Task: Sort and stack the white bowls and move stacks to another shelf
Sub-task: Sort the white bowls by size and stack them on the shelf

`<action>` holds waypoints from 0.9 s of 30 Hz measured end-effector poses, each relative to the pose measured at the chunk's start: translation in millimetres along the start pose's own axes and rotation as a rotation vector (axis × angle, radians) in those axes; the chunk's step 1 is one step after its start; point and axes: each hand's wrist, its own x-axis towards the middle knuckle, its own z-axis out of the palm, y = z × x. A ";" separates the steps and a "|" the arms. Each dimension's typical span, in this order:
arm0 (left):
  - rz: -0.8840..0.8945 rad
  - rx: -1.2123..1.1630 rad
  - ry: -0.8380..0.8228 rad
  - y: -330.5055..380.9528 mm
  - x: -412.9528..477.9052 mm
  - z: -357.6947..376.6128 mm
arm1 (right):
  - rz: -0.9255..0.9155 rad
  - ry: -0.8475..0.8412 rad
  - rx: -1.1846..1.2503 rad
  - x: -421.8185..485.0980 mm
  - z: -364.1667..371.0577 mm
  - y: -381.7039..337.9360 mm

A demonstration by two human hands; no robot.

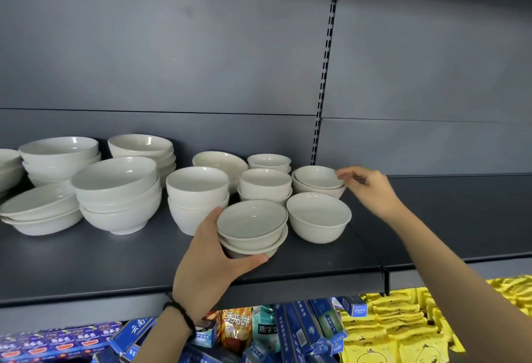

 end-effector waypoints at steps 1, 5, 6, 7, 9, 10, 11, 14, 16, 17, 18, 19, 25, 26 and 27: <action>-0.002 0.009 0.000 -0.5 0.4 -0.1 | -0.026 -0.047 -0.072 5.3 2.1 9.4; -0.028 0.053 -0.008 -4.8 1.2 1.1 | -0.126 -0.169 -0.196 13.6 8.0 23.2; -0.029 0.066 -0.006 -5.1 0.6 1.4 | -0.134 -0.179 -0.193 14.4 7.1 24.2; -0.033 0.078 -0.005 -4.4 0.2 1.4 | -0.142 -0.190 -0.187 15.0 6.2 25.6; -0.040 0.094 0.004 -3.0 0.0 1.5 | -0.146 -0.229 -0.180 16.2 3.9 29.2; -0.039 0.099 0.005 -2.5 0.0 1.8 | -0.135 -0.249 -0.168 15.9 2.1 28.9; -0.038 0.103 0.004 -1.1 0.2 1.9 | -0.117 -0.265 -0.145 15.9 0.0 28.4; -0.043 0.111 0.003 0.3 0.6 2.3 | -0.045 -0.324 -0.087 13.8 -6.9 24.3; -0.053 0.128 0.003 -0.6 1.5 2.8 | -0.009 -0.369 -0.068 14.0 -10.6 25.6; -0.059 0.141 0.003 -1.0 1.7 2.9 | 0.002 -0.383 -0.069 14.5 -12.5 26.6; -0.065 0.148 0.004 -1.8 2.0 3.0 | 0.008 -0.388 -0.071 15.2 -14.1 27.4; -0.068 0.150 0.007 -2.3 1.9 3.0 | 0.015 -0.387 -0.071 16.1 -15.7 27.9; -0.052 0.134 -0.005 -0.6 1.8 3.0 | 0.073 -0.332 0.115 18.1 -15.2 28.7; -0.042 0.130 -0.005 0.4 1.5 2.9 | 0.089 -0.312 0.158 18.0 -14.0 28.4; -0.034 0.130 -0.003 1.0 1.0 2.9 | 0.093 -0.293 0.195 17.6 -13.0 27.6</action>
